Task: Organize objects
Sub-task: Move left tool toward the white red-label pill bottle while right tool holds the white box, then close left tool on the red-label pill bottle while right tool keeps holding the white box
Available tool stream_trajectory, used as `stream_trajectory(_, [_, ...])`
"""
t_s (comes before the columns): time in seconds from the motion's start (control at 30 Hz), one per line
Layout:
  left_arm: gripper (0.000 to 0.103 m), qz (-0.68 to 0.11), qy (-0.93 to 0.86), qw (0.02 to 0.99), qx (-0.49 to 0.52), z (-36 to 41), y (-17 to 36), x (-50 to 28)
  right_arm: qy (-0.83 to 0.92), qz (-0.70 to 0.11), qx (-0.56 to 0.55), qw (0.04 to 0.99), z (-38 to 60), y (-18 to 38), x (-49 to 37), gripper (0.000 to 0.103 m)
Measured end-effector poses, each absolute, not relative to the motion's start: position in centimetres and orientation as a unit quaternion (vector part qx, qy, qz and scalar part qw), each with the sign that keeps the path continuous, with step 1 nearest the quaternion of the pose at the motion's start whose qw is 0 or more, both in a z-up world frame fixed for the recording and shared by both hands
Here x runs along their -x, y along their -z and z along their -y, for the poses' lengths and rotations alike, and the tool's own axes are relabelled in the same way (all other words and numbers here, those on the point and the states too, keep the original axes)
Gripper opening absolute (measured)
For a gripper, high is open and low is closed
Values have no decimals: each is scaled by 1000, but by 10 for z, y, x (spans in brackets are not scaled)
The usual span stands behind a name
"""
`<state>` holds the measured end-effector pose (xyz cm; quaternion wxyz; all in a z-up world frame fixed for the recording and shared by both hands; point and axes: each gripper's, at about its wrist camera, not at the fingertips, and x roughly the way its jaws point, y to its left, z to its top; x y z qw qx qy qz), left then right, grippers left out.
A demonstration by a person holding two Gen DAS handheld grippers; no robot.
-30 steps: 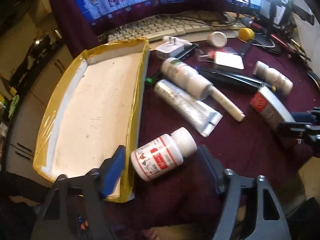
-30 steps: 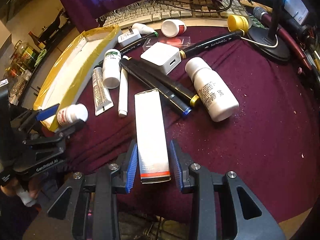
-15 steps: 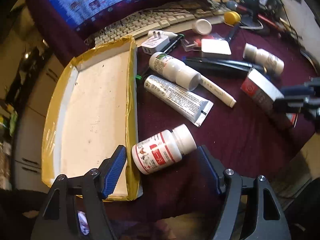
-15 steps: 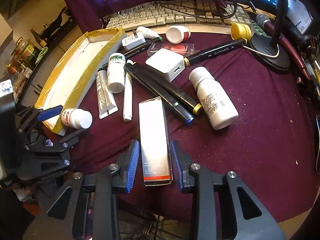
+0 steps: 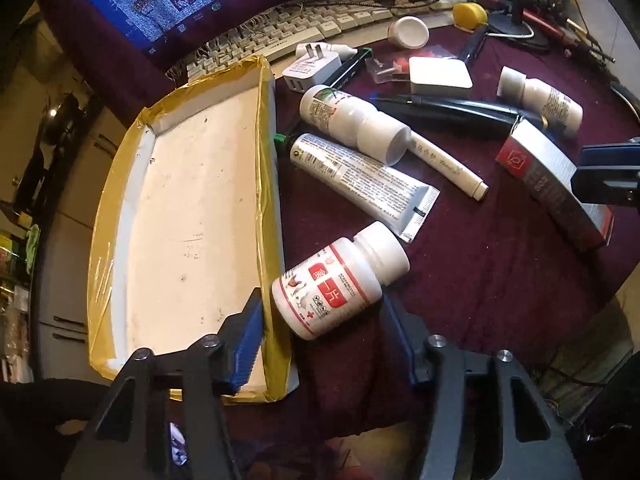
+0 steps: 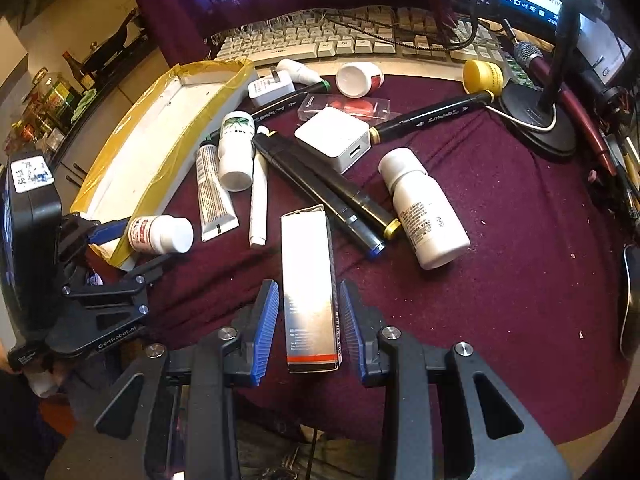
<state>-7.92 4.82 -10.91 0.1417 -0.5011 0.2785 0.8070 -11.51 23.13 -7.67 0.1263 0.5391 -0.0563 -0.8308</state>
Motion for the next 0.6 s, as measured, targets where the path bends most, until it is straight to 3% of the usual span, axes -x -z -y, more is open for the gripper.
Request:
stream_trajectory(0.27, [44, -251, -806, 141, 517, -37, 106, 83, 829, 52, -541, 131, -222, 78, 117, 30])
stream_trajectory(0.43, [26, -244, -806, 141, 520, -26, 102, 88, 829, 45, -541, 134, -216, 79, 119, 30])
stream_trajectory(0.6, [25, -245, -812, 134, 513, -25, 105, 95, 831, 37, -539, 132, -216, 79, 122, 30])
